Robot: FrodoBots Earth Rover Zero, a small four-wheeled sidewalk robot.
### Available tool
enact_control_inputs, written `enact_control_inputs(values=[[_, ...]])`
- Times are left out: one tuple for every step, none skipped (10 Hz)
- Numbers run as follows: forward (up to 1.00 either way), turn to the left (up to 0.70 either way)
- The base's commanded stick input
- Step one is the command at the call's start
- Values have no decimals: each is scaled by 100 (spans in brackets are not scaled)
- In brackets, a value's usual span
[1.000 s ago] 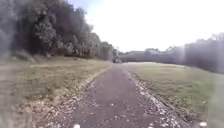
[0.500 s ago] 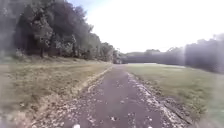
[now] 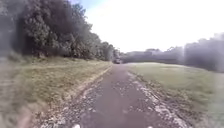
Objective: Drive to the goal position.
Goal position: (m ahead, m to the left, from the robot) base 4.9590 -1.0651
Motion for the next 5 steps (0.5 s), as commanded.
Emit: enact_control_inputs(values=[[70,0],[70,0],[70,0],[70,0],[70,0]])
